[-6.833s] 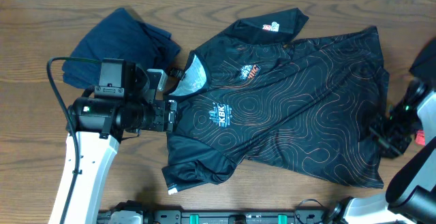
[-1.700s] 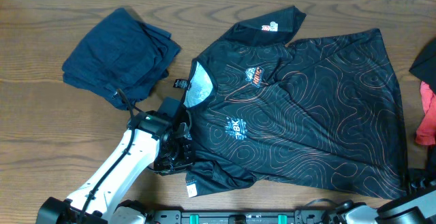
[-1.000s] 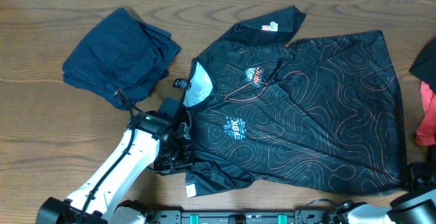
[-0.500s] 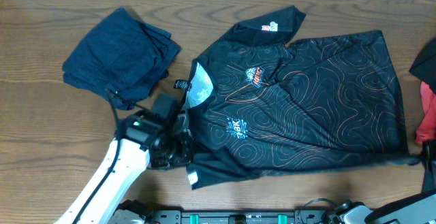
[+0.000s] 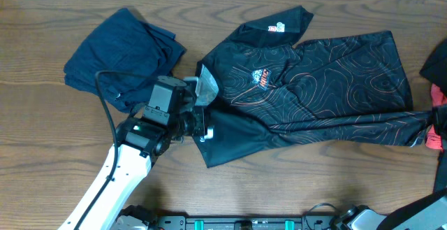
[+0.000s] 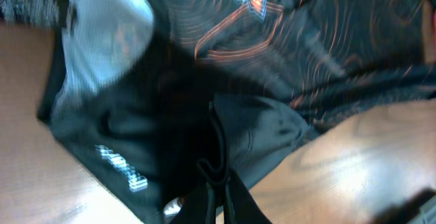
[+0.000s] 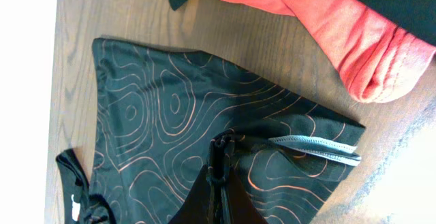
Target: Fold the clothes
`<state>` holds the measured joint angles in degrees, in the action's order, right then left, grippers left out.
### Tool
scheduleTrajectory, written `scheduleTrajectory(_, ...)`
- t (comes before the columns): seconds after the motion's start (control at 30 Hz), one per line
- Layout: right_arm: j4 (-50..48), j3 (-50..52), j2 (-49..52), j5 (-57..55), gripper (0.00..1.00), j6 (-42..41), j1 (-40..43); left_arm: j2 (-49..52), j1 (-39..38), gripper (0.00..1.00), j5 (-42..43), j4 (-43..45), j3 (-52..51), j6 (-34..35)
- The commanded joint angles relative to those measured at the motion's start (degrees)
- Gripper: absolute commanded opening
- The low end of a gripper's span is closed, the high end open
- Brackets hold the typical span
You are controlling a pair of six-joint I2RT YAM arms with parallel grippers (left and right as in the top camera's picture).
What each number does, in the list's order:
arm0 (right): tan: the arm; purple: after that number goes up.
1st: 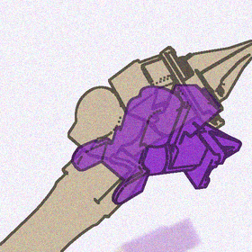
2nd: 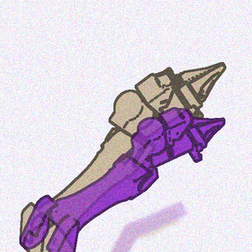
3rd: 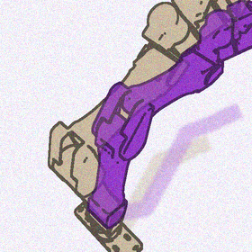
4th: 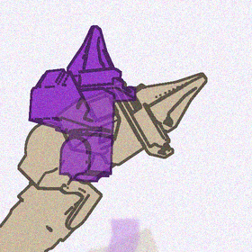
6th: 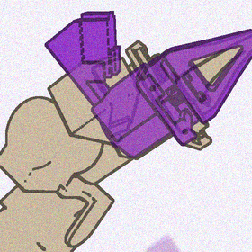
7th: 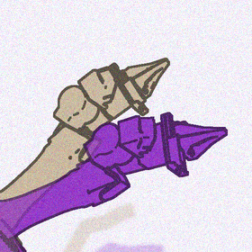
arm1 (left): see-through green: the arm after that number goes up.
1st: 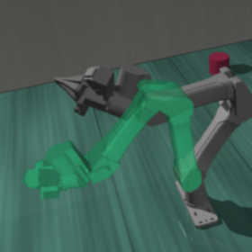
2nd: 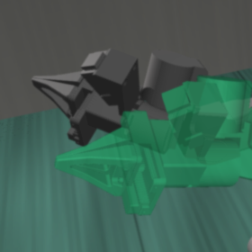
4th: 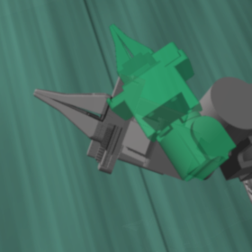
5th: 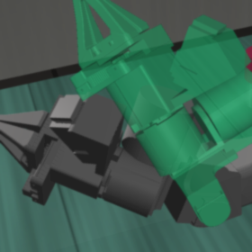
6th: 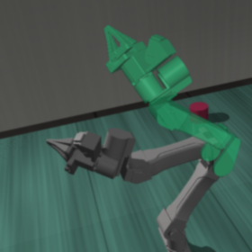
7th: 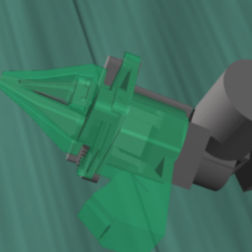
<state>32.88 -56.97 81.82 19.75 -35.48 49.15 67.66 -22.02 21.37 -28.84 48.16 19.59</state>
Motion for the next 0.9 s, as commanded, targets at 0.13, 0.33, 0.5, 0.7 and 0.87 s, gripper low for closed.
scheduleTrajectory(0.13,-2.4,-0.6,2.1,-1.3,0.01,-2.2,-0.6,0.0,2.9,0.06,-1.7,8.8,1.0,-0.9)
scheduleTrajectory(0.33,-6.4,-0.6,2.1,-1.3,0.01,-2.3,-0.6,0.1,4.3,0.06,-1.5,12.1,3.1,-1.0)
scheduleTrajectory(0.5,-9.7,-0.6,2.1,-1.3,0.01,-4.1,-0.6,0.1,5.8,0.06,-1.6,13.3,5.6,-2.1)
scheduleTrajectory(0.7,-11.5,-0.6,2.4,-2.1,0.01,-5.2,-1.7,0.6,6.9,0.06,-1.5,17.8,5.9,-2.2)
scheduleTrajectory(0.87,-12.3,-0.6,4.1,-3.0,0.01,-5.2,-3.2,2.4,6.9,0.06,-1.5,20.6,5.9,-2.7)
